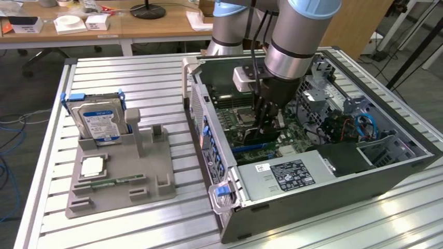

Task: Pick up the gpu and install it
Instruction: 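Insert the gpu into the slot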

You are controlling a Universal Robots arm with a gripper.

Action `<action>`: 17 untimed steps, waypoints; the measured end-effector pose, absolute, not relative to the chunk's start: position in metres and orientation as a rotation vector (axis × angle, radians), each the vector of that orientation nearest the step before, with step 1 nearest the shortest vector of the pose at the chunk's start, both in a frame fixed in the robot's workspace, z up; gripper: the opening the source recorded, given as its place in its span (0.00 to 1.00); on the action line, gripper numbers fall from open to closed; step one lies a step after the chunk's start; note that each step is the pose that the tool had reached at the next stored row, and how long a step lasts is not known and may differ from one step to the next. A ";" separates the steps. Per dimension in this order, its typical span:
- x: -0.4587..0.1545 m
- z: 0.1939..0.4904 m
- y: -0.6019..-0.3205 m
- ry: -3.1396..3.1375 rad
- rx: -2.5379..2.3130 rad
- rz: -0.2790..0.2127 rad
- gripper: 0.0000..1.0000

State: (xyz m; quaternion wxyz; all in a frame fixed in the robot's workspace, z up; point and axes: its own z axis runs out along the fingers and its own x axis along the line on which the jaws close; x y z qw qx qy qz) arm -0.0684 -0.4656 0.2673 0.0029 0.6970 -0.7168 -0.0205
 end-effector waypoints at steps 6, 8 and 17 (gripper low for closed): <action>-0.070 0.260 -0.466 -2.248 2.186 -0.064 0.26; -0.070 0.259 -0.465 -2.247 2.186 -0.064 0.26; -0.070 0.258 -0.465 -2.248 2.186 -0.064 0.26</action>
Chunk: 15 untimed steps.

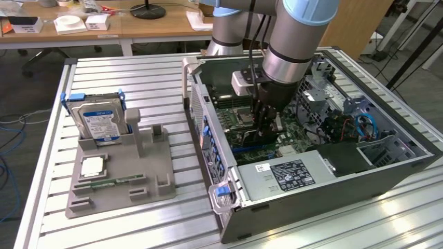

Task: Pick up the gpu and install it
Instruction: 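Insert the gpu into the slot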

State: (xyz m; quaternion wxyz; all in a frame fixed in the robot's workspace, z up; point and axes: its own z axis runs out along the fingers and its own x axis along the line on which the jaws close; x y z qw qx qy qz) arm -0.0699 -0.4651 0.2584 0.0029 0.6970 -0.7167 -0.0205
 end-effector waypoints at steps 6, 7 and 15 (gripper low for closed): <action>-0.070 0.258 -0.465 -2.248 2.186 -0.064 0.26; -0.070 0.258 -0.465 -2.248 2.186 -0.064 0.26; -0.069 0.261 -0.465 -2.248 2.186 -0.064 0.26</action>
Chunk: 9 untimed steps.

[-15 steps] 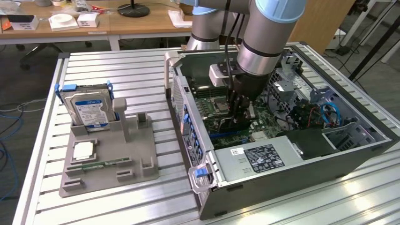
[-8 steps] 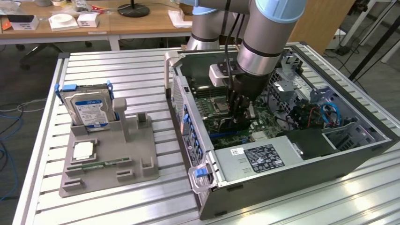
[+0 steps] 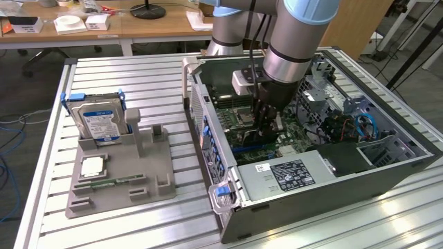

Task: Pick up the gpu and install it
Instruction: 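Insert the gpu into the slot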

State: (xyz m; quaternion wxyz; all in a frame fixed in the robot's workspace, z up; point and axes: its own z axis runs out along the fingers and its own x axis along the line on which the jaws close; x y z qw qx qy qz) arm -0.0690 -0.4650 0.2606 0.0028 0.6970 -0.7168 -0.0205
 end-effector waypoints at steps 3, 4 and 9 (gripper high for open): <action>-0.069 0.261 -0.465 -2.248 2.186 -0.064 0.26; -0.069 0.261 -0.465 -2.248 2.186 -0.064 0.26; -0.068 0.260 -0.465 -2.247 2.186 -0.064 0.26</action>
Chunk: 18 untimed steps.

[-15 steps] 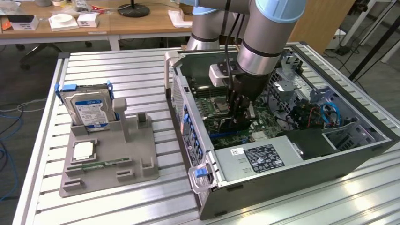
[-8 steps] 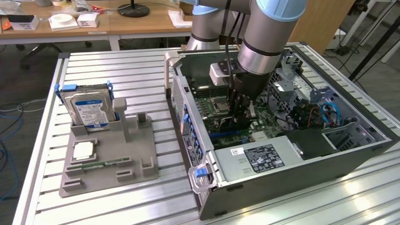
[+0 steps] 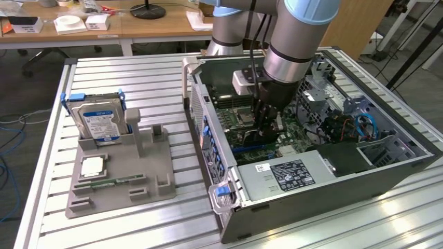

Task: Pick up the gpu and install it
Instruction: 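Insert the gpu into the slot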

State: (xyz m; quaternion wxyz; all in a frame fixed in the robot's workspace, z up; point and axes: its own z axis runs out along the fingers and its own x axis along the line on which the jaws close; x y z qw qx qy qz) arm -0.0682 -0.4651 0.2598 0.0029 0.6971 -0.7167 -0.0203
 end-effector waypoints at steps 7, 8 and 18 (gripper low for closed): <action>-0.071 0.254 -0.465 -2.248 2.187 -0.062 0.26; -0.072 0.253 -0.465 -2.248 2.187 -0.063 0.26; -0.072 0.257 -0.465 -2.244 2.182 -0.073 0.26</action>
